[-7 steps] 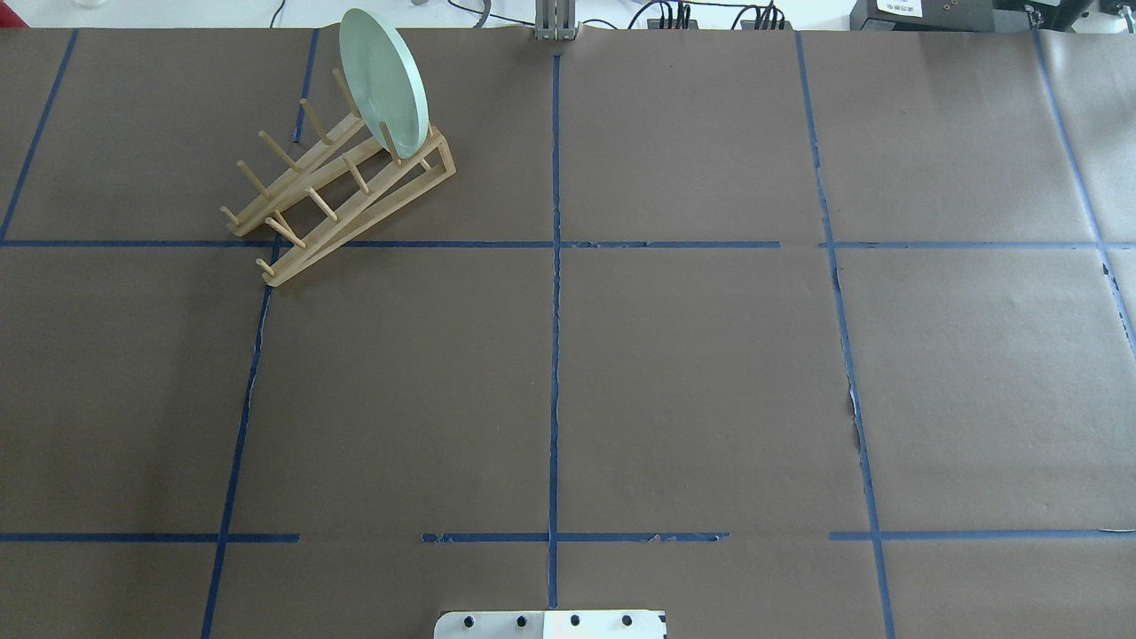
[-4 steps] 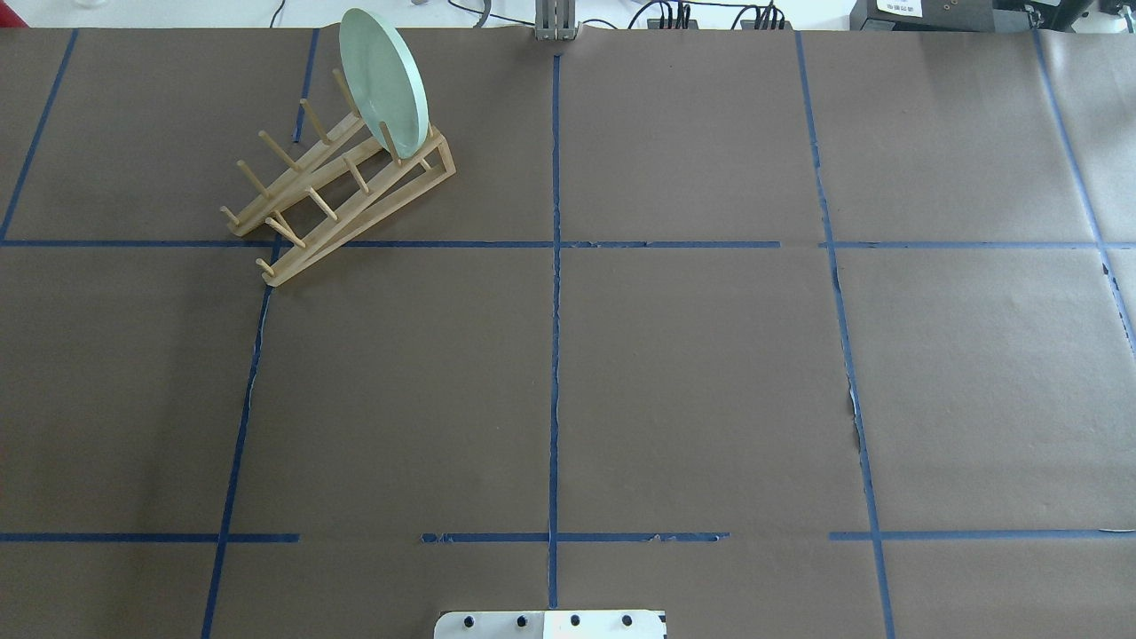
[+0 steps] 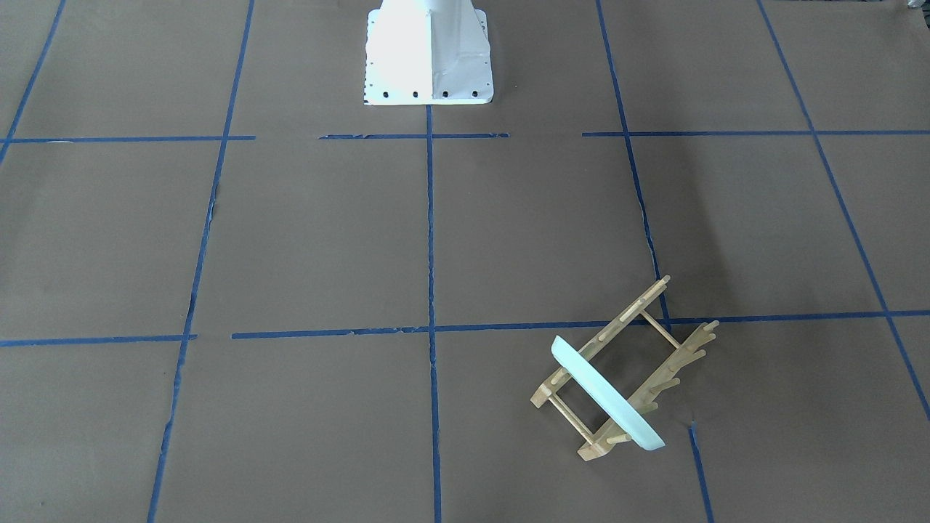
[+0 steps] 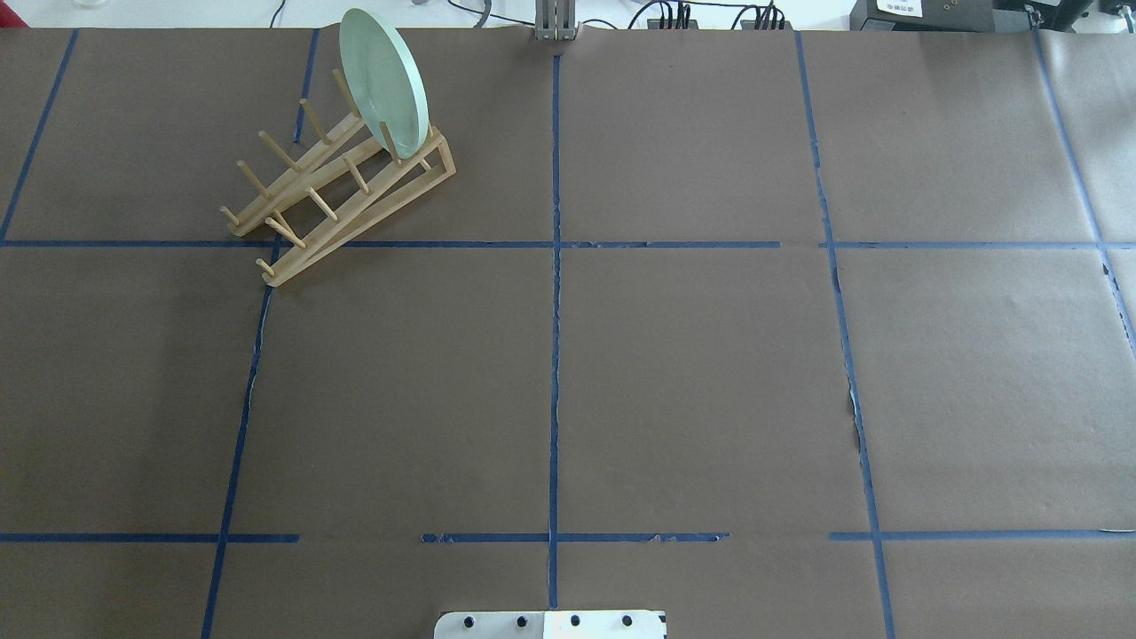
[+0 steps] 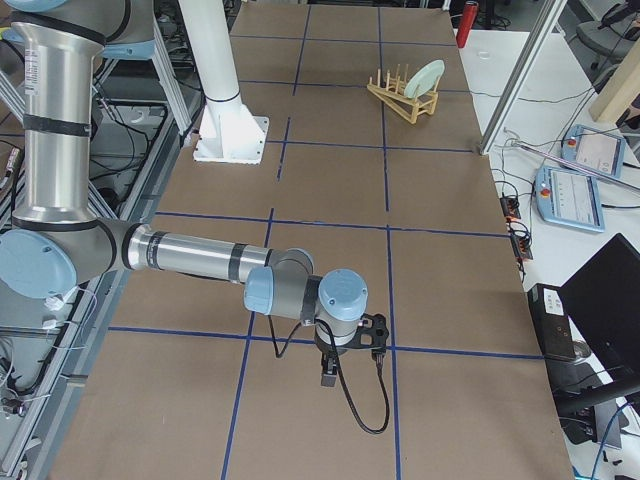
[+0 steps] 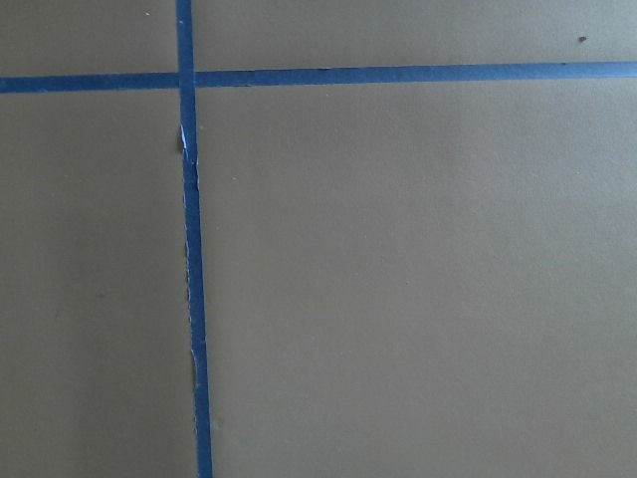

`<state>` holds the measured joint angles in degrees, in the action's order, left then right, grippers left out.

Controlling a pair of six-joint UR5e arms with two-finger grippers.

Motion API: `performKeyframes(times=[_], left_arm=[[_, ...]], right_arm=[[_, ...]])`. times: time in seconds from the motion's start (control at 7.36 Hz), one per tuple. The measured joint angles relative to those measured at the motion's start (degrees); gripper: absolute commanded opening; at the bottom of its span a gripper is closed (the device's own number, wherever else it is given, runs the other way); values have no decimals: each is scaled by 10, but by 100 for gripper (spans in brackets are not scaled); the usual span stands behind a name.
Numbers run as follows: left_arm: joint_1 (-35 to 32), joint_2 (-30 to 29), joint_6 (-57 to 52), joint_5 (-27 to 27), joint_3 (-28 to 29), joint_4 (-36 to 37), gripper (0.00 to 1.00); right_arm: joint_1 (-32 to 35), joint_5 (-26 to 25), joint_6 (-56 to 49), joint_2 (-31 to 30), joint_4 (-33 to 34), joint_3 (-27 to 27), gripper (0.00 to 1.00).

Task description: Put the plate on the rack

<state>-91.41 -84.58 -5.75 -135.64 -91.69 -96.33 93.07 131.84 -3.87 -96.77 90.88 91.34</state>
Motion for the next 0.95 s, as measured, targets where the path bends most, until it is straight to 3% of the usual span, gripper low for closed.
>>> performKeyframes(times=[0.41, 0.95], left_arm=[[0, -1, -6, 1, -2, 6, 100], [-2, -9, -22, 1, -47, 77, 100]], right_arm=[[0, 0, 0, 0, 0, 0, 100], [0, 0, 0, 0, 0, 0, 100]])
